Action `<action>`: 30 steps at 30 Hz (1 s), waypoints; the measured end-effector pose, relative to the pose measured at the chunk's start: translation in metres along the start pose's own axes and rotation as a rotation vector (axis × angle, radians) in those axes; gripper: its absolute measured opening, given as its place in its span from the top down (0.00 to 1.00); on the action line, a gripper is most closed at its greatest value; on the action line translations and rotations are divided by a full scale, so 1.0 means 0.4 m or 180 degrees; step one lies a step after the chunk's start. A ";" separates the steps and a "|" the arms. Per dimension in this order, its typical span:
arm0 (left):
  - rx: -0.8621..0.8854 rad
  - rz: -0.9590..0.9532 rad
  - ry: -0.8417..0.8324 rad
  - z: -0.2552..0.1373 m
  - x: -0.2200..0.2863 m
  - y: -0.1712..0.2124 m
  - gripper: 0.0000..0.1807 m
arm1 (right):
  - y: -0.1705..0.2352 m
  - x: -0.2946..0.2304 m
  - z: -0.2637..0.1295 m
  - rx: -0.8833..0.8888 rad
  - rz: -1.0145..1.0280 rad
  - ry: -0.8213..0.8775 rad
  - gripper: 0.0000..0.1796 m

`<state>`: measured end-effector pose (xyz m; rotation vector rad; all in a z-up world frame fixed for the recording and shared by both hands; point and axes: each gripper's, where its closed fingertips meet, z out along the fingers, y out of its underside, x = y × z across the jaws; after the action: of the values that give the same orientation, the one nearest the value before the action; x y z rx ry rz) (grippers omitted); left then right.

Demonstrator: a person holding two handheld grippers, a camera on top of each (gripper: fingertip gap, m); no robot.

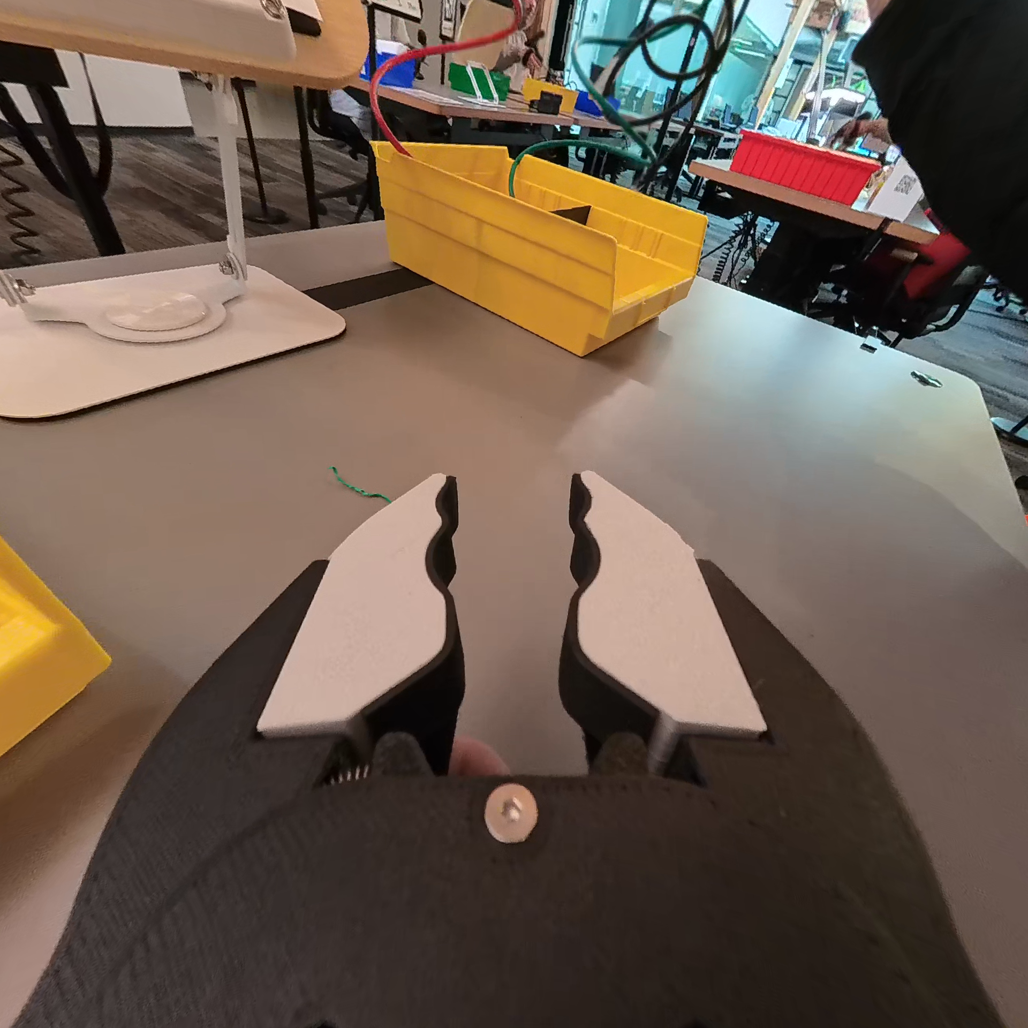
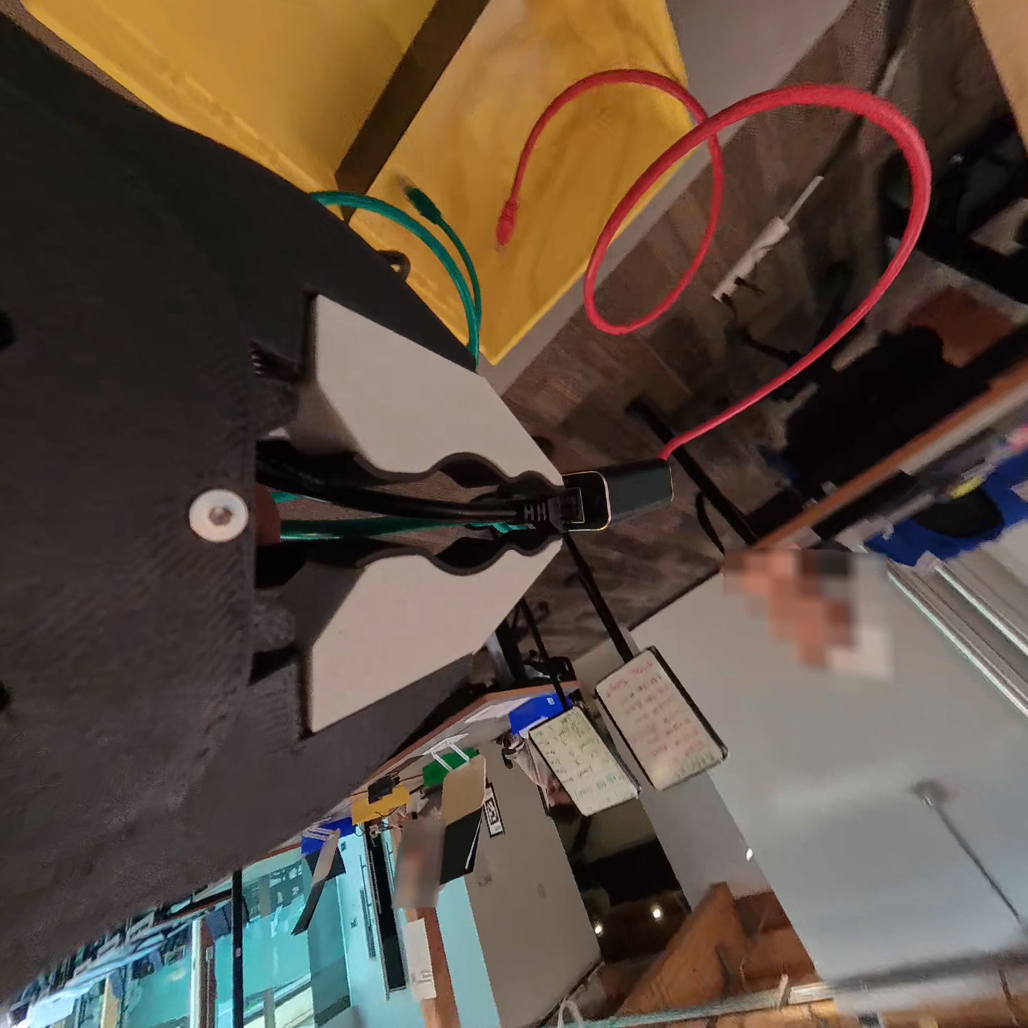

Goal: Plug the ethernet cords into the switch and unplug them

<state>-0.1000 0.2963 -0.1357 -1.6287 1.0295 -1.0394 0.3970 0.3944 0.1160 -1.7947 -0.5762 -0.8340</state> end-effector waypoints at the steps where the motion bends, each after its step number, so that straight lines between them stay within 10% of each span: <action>1: -0.0003 0.0001 -0.0001 0.001 0.000 0.001 0.79 | 0.001 -0.015 0.015 -0.0076 -0.0052 -0.0065 0.95; 16: -0.0023 -0.0104 0.0055 0.006 -0.006 0.008 0.79 | -0.120 -0.172 0.158 -0.0058 0.0312 -0.0766 0.95; 30: 0.0056 -0.0290 0.0163 0.012 -0.014 -0.001 0.79 | 0.141 -0.347 0.164 -0.0743 0.0071 -0.1626 0.94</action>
<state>-0.0972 0.3030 -0.1375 -1.6550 0.9846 -1.1529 0.3658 0.4356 -0.0391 -2.2437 -0.8069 -0.4324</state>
